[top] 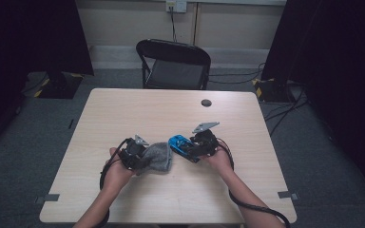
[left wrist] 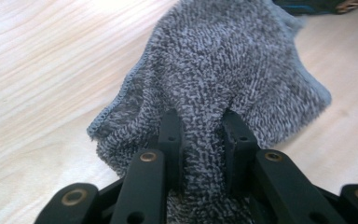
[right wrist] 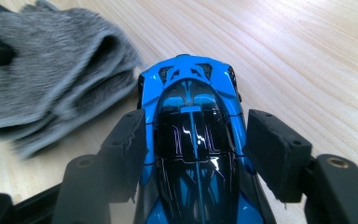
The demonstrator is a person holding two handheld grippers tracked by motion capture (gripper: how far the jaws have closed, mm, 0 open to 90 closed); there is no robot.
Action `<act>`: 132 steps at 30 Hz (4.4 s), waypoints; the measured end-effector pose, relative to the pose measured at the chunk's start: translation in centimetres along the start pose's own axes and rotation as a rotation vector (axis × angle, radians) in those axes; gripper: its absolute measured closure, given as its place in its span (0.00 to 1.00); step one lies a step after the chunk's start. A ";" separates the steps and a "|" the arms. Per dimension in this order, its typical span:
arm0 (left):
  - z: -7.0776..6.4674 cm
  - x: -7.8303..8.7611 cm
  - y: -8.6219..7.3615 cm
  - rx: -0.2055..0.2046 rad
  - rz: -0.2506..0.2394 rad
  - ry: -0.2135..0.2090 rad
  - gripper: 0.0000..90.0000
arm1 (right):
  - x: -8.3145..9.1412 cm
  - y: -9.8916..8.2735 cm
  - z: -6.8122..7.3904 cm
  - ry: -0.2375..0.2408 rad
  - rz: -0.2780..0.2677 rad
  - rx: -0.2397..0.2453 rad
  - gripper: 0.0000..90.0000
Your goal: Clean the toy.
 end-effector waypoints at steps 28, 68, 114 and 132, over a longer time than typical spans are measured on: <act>-9.3 -6.1 2.6 -0.206 0.095 -0.150 0.81 | -0.2 -0.5 0.0 0.004 -0.025 0.015 0.47; -0.7 -4.6 4.4 -0.050 0.055 0.039 0.83 | 0.0 -0.6 0.0 -0.006 -0.052 0.007 0.48; 5.0 -1.9 3.5 0.094 0.014 0.147 0.83 | 0.0 -0.7 0.1 -0.010 -0.059 0.013 0.48; 6.8 1.3 1.6 0.149 -0.032 0.178 0.83 | 0.0 -0.7 0.1 -0.012 -0.057 0.012 0.48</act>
Point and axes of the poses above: each handheld gripper's, and its own axes: x roughly backward along the jaws, y roughly out of its top, z roughly to its left, the point moved 10 cm from there along -x, roughly forward along the jaws, and after that the axes turned 14 degrees about -y, right-handed, at the moved point
